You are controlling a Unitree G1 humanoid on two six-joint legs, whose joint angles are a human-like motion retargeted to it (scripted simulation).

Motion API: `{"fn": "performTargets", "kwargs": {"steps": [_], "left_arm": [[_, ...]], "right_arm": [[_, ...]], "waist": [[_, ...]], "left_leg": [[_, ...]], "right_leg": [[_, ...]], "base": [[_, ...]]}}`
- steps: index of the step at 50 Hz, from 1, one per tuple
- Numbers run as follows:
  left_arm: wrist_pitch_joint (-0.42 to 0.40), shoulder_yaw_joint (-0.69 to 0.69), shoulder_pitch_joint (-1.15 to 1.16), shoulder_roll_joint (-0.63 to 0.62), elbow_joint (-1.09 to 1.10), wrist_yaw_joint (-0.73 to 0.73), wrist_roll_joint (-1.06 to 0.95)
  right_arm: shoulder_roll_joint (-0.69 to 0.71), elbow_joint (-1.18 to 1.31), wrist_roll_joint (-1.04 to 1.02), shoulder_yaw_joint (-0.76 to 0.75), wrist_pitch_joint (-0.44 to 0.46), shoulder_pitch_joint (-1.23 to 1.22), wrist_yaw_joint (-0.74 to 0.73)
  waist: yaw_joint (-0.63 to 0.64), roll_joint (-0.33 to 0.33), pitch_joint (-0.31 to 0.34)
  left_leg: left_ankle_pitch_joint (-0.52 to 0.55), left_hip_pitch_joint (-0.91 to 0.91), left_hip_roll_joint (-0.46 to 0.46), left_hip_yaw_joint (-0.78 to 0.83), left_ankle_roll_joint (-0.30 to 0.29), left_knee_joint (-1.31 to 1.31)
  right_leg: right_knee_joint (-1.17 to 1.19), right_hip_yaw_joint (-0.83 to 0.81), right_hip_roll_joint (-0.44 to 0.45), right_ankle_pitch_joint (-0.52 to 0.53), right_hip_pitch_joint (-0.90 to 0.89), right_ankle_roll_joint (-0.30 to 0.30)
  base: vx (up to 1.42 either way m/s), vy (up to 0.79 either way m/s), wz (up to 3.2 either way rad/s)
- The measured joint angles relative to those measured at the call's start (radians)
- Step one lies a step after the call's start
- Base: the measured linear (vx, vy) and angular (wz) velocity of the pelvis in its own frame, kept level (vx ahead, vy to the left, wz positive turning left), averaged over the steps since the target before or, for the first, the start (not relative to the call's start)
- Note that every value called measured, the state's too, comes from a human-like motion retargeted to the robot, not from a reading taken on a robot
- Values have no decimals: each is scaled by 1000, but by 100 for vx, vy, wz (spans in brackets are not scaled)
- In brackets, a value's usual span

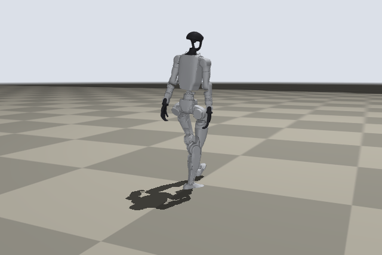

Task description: In place motions

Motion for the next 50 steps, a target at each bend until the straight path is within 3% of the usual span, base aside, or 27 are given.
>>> {"fn": "performTargets", "kwargs": {"steps": [5,7,9,10,12,14,17,22,35,50], "left_arm": [[-54,-20,-14,-4,-2,83,-31],[-58,-37,-33,-6,-10,88,-31],[-53,-52,-52,-7,-26,81,-26],[-48,-58,-61,-7,-37,74,-23],[-28,-65,-88,-8,-65,45,-16],[-7,-70,-125,-4,-86,13,-5],[27,-95,-194,8,-108,-47,20],[44,-152,-256,18,-146,-137,46],[38,-99,-195,7,-18,-101,76],[38,-25,-42,13,39,-11,98]], "right_arm": [[-12,73,-2,-42,16,20,-27],[-19,111,3,-55,31,22,-37],[-26,142,7,-57,45,25,-43],[-29,157,7,-55,53,25,-45],[-30,172,1,-51,69,17,-54],[-24,166,-3,-56,74,15,-64],[-17,135,27,-69,56,24,-61],[-2,126,98,-56,49,26,-29],[69,-3,45,33,12,1,28],[19,87,19,7,48,26,0]], "waist": [[-50,40,-97],[-56,52,-135],[-68,69,-159],[-76,79,-166],[-123,86,-186],[-137,91,-199],[-156,85,-187],[-63,40,-164],[-96,24,-160],[-64,-13,-166]], "left_leg": [[54,207,31,-107,-20,119],[-94,287,53,-45,-51,124],[-151,351,82,48,-72,59],[-142,368,88,83,-71,9],[-105,364,52,-46,-64,-58],[-97,349,67,20,-79,-73],[-109,328,52,-34,-54,-55],[-126,358,42,7,-43,-54],[-149,364,33,30,-19,-69],[-191,357,0,-19,14,-44]], "right_leg": [[-7,-6,27,-3,-56,11],[-4,-1,32,-5,-82,15],[-2,1,49,-9,-92,17],[-2,1,60,-12,-92,18],[-2,-23,51,-16,-101,29],[-1,-23,47,-16,-119,34],[-3,-46,40,-11,-122,38],[10,-3,27,4,-111,31],[12,21,22,24,-122,41],[33,-8,-15,18,-115,73]], "base": [[12,2,17],[11,4,-7],[14,7,-4],[13,3,28],[6,4,44],[-4,8,11],[-3,7,31],[6,10,-50],[1,6,-12],[3,10,16]]}}
